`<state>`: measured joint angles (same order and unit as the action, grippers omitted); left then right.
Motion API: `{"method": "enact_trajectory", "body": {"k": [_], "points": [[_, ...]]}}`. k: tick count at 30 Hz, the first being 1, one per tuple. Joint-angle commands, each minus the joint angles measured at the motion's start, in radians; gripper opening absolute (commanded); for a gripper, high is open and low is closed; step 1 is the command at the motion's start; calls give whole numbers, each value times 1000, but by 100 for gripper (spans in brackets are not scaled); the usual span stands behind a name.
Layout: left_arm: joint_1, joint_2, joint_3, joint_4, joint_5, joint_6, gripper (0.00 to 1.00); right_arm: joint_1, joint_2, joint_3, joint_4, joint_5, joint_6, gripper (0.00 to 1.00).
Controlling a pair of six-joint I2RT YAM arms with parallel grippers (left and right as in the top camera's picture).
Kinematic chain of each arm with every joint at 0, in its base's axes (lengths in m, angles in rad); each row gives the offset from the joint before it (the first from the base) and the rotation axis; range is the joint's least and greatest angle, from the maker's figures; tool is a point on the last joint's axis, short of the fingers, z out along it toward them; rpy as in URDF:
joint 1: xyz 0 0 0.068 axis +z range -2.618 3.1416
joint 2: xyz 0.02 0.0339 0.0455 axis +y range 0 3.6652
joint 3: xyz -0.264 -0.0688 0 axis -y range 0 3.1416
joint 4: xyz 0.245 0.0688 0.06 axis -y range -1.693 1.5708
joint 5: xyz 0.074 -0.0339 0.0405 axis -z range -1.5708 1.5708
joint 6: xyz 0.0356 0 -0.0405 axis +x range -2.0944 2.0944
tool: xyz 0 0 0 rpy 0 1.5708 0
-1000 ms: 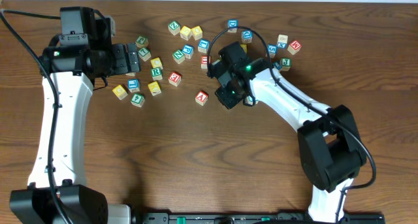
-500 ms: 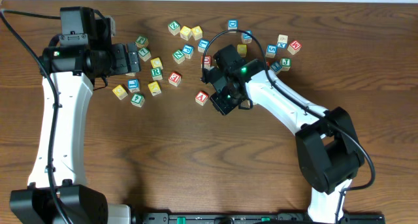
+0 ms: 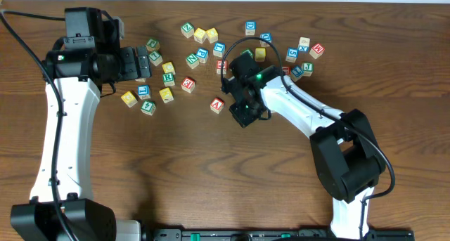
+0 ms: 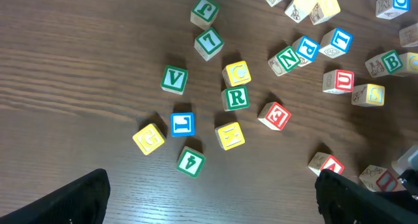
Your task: Spell out AI2
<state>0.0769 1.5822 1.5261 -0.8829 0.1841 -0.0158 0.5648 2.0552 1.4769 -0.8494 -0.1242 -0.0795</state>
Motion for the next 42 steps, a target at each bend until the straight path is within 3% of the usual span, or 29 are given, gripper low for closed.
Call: {"method": "enact_trajectory", "body": {"k": [1, 19, 27, 30, 36, 42], "points": [[1, 0, -2, -1, -2, -1, 100, -2, 6, -6, -17, 82, 23, 1], [1, 0, -2, -1, -2, -1, 99, -3, 3, -5, -29, 200, 38, 1], [1, 0, -2, -1, -2, -1, 99, 18, -74, 64, -74, 63, 39, 1], [1, 0, -2, -1, -2, -1, 99, 21, -99, 102, -9, -42, 121, 1], [1, 0, -2, -1, -2, -1, 99, 28, -64, 104, 212, -122, 463, 1], [0, 0, -2, -1, -2, -1, 99, 58, 17, 104, 343, -159, 568, 1]]}}
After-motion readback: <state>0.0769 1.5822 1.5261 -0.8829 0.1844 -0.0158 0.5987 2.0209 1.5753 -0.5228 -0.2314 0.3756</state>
